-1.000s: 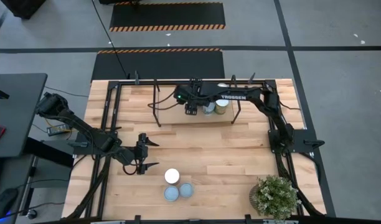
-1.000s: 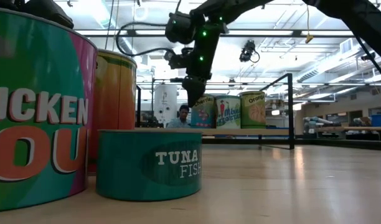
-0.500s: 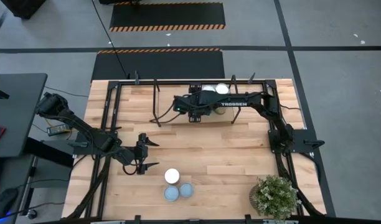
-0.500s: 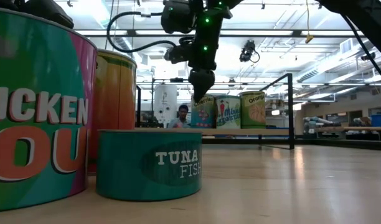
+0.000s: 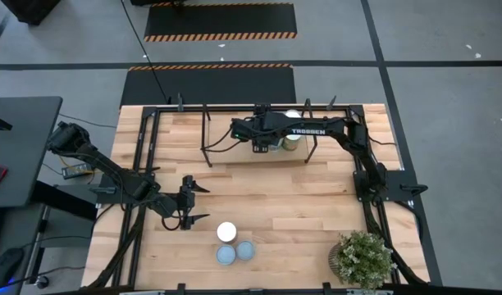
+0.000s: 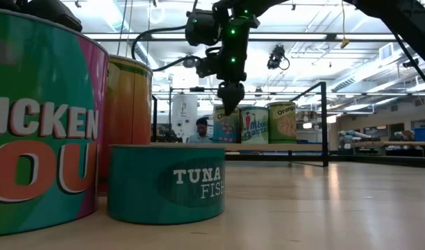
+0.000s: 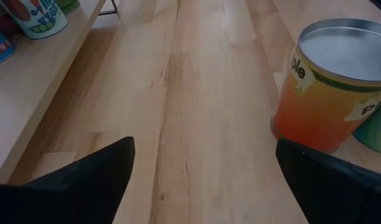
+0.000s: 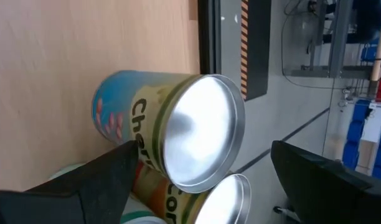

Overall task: Pick and place cans onto a shelf
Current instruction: Put the canned cherries on the shelf, then put the canned pineapple on the shelf

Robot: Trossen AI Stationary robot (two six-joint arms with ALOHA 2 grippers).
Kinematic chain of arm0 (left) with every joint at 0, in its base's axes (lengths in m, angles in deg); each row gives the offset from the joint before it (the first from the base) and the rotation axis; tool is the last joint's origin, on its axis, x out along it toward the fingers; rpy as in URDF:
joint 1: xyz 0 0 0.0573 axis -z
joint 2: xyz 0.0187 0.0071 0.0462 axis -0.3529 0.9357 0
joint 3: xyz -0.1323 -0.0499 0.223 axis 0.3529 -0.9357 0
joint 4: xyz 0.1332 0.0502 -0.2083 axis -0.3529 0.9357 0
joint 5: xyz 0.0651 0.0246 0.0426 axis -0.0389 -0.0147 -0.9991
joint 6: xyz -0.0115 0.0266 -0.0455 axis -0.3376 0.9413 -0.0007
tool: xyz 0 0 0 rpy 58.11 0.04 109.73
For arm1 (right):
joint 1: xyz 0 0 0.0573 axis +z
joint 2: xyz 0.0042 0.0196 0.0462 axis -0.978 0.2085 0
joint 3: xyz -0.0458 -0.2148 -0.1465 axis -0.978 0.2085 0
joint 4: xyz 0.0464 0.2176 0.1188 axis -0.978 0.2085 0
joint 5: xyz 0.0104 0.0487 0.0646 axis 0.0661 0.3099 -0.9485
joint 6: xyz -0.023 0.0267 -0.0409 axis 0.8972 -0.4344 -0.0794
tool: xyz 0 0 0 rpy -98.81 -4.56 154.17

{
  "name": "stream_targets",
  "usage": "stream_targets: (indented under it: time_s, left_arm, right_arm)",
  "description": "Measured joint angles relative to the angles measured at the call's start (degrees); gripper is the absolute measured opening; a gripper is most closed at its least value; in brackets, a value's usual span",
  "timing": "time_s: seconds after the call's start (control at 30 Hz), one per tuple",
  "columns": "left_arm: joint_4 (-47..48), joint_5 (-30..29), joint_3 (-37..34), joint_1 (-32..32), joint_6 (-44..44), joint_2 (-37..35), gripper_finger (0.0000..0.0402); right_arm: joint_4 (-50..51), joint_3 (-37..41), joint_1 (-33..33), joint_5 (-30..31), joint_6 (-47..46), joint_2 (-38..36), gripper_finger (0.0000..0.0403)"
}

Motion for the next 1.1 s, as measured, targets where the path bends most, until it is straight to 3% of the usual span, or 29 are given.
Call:
stream_targets:
  time_s: [0.37, 0.53, 0.8, 0.93, 1.1]
  left_arm:
    - [0.0, 0.0, 0.0, 0.0, 0.6, 0.0, 0.0396]
    - [0.0, -0.2, 0.0, -0.1, 1.9, 0.0, 0.0396]
    - [0.0, -1.6, 0.0, -0.9, -0.7, 0.0, 0.0396]
    - [0.3, -0.7, 0.0, -0.7, -5.2, 0.1, 0.0396]
    - [0.2, 6.0, 0.0, -0.7, -8.6, 0.1, 0.0396]
  right_arm:
    - [0.0, -0.2, 2.3, -0.3, -0.5, -0.1, 0.0375]
    - [1.8, -6.2, 7.3, -1.3, -1.6, -0.3, 0.0375]
    - [-0.9, -14.0, 15.5, -21.5, -12.8, -0.3, 0.0375]
    - [-3.6, -14.1, 20.7, -23.7, -18.9, 0.1, 0.0375]
    - [-6.5, -12.3, 27.8, -21.7, -23.9, 1.4, 0.0375]
